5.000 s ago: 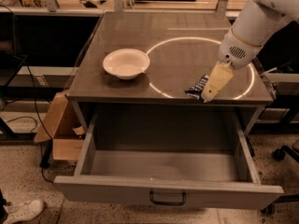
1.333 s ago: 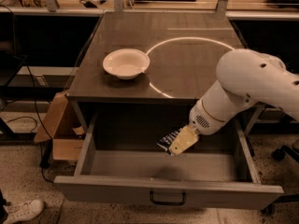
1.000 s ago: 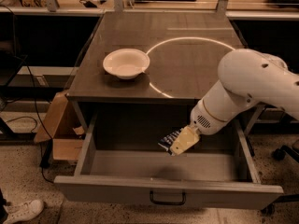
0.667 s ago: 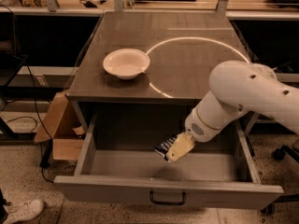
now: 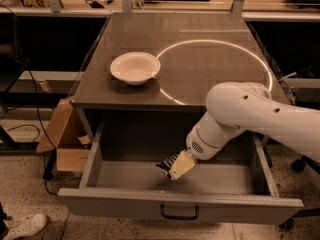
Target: Place rxbar blueberry into top drawer
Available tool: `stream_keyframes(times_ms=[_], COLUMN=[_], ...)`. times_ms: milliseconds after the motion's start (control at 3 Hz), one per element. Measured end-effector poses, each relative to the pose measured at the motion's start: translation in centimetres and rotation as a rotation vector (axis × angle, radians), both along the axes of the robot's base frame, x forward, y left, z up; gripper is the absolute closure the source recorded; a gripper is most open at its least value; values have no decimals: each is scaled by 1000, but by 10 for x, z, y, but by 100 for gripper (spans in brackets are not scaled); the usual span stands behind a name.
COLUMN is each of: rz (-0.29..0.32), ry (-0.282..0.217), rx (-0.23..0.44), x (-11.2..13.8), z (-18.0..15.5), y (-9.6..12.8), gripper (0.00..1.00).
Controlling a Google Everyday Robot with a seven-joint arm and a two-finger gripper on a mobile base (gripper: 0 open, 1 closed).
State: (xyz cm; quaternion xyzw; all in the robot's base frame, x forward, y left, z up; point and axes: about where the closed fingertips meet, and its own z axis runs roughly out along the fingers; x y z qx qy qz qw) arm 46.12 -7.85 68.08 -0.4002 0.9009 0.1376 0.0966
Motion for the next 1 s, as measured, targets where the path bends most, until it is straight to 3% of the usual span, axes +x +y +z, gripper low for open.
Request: stream_keyframes(times_ms=[667,1000], rz=[-90,-94], ry=[-42,-37], rx=[-11,-14], x=[22,21], z=[-30,-33], y=[32,32], gripper=[100,100])
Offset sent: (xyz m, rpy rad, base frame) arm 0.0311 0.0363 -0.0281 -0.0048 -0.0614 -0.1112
